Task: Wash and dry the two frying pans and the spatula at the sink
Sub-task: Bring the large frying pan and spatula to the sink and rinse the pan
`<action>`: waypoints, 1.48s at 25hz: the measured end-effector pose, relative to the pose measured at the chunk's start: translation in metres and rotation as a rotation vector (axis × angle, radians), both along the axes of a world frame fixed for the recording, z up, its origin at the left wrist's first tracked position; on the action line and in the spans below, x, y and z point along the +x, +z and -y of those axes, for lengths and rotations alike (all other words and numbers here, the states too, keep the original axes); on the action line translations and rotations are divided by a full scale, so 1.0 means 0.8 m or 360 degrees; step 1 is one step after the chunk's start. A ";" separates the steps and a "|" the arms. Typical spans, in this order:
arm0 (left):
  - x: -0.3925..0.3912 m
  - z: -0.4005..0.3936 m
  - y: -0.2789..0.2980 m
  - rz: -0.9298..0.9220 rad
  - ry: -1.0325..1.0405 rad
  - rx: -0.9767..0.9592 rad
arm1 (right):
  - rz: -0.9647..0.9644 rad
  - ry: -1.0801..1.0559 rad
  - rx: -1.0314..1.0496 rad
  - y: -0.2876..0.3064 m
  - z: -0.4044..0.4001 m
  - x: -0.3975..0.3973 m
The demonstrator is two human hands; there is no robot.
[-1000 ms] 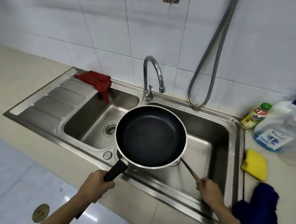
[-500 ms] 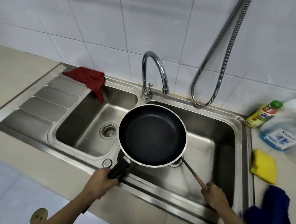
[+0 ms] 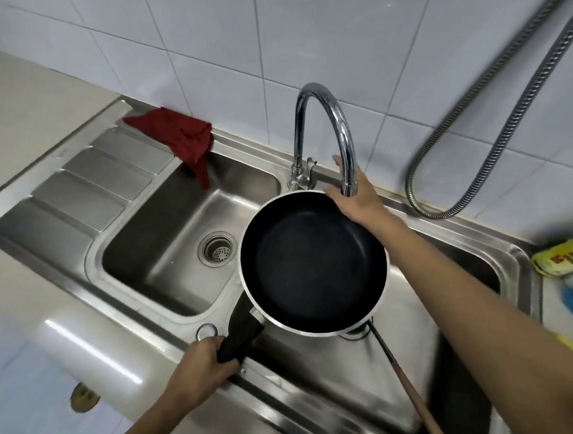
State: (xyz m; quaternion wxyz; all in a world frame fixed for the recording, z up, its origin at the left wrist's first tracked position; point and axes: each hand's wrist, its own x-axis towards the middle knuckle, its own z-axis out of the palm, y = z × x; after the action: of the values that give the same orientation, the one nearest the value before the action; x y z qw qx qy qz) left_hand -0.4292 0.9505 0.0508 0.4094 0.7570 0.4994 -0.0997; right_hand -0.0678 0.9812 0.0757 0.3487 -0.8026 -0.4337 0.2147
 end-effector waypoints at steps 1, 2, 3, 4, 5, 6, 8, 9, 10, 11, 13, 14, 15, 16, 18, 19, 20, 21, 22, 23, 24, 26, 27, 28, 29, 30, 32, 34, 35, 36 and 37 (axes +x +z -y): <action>0.001 -0.001 0.002 0.0012 -0.0002 -0.0007 | -0.0023 0.0089 -0.0041 -0.001 -0.025 0.000; 0.001 -0.002 0.003 0.0018 0.0000 -0.0016 | 0.0002 0.0152 -0.0074 -0.006 -0.042 -0.001; 0.001 -0.004 0.004 0.0019 -0.0012 -0.0019 | 0.0057 0.0190 -0.0097 -0.006 -0.052 -0.002; 0.000 -0.005 0.005 0.0012 -0.0026 -0.0022 | 0.0094 0.0206 -0.0087 -0.005 -0.056 -0.003; -0.001 -0.007 0.005 0.0009 -0.0036 -0.0025 | 0.0060 0.0215 -0.0076 -0.001 -0.057 -0.003; -0.002 -0.009 0.004 0.0010 -0.0040 -0.0039 | -0.0040 0.0228 -0.0061 0.005 -0.057 -0.002; -0.006 -0.014 0.001 0.0014 -0.0042 -0.0061 | -0.0198 0.0316 -0.0088 0.013 -0.055 0.000; -0.007 -0.016 0.001 0.0027 -0.0036 -0.0064 | -0.0210 0.0367 -0.0126 0.017 -0.055 -0.001; -0.009 -0.018 0.000 0.0039 -0.0027 -0.0068 | -0.0161 0.0435 -0.0182 0.019 -0.057 -0.002; -0.011 -0.020 0.000 0.0045 -0.0027 -0.0064 | -0.0109 0.0516 -0.0244 0.021 -0.058 -0.003; -0.015 -0.024 -0.001 0.0046 -0.0022 -0.0067 | -0.0070 0.0624 -0.0325 0.022 -0.056 -0.006; -0.016 -0.024 -0.002 0.0048 -0.0018 -0.0077 | -0.0114 0.0647 -0.0291 0.020 -0.050 -0.006; -0.016 -0.024 -0.003 0.0053 -0.0018 -0.0088 | -0.0199 0.0636 -0.0201 0.014 -0.042 -0.004; -0.016 -0.023 -0.003 0.0056 -0.0018 -0.0098 | -0.0285 0.0561 -0.0089 0.008 -0.028 -0.001; -0.017 -0.023 -0.003 0.0075 -0.0008 -0.0109 | -0.0154 0.0195 0.0040 -0.004 0.016 0.002; -0.016 -0.022 -0.003 0.0084 -0.0001 -0.0116 | 0.0070 -0.0080 0.0099 -0.013 0.046 -0.001; -0.016 -0.021 -0.002 0.0089 0.0005 -0.0126 | 0.0243 -0.0371 0.0185 -0.022 0.082 -0.006; -0.017 -0.020 0.000 0.0099 0.0000 -0.0131 | 0.0262 -0.0653 0.0262 -0.028 0.119 -0.018; -0.017 -0.020 -0.001 0.0104 -0.0001 -0.0140 | 0.0205 -0.0874 0.0282 -0.034 0.153 -0.035; -0.017 -0.019 -0.001 0.0108 0.0002 -0.0147 | 0.0120 -0.1017 0.0220 -0.046 0.183 -0.053; -0.019 -0.020 -0.002 0.0102 -0.0003 -0.0147 | -0.0009 -0.1102 0.0094 -0.058 0.208 -0.075; -0.020 -0.022 -0.006 0.0091 -0.0031 -0.0143 | -0.0441 -0.1058 -0.0081 -0.082 0.239 -0.125; -0.021 -0.024 -0.009 0.0085 -0.0042 -0.0138 | -0.0682 -0.0953 -0.0090 -0.086 0.246 -0.150; -0.021 -0.026 -0.010 0.0076 -0.0046 -0.0135 | -0.0881 -0.0866 -0.0074 -0.088 0.247 -0.172; -0.021 -0.027 -0.012 0.0065 -0.0045 -0.0132 | -0.1024 -0.0827 -0.0037 -0.089 0.245 -0.190; -0.020 -0.028 -0.013 0.0059 -0.0036 -0.0131 | -0.1118 -0.0847 0.0013 -0.093 0.241 -0.203; -0.019 -0.027 -0.016 0.0058 -0.0024 -0.0114 | -0.1185 -0.0948 0.0095 -0.099 0.232 -0.216; -0.018 -0.025 -0.018 0.0047 -0.0047 -0.0094 | -0.1165 -0.1009 0.0195 -0.107 0.228 -0.222; -0.018 -0.025 -0.020 0.0040 -0.0059 -0.0079 | -0.1157 -0.1034 0.0253 -0.112 0.226 -0.224; -0.018 -0.026 -0.022 0.0025 -0.0068 -0.0063 | -0.1153 -0.1077 0.0307 -0.118 0.225 -0.227; -0.018 -0.027 -0.024 0.0008 -0.0075 -0.0045 | -0.1139 -0.1116 0.0352 -0.124 0.224 -0.231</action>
State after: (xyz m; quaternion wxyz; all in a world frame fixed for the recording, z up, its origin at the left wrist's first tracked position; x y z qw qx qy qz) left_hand -0.4433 0.9717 0.0317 0.4188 0.7630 0.4789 -0.1144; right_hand -0.2528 0.8020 -0.0234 0.6094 -0.7343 -0.0120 0.2990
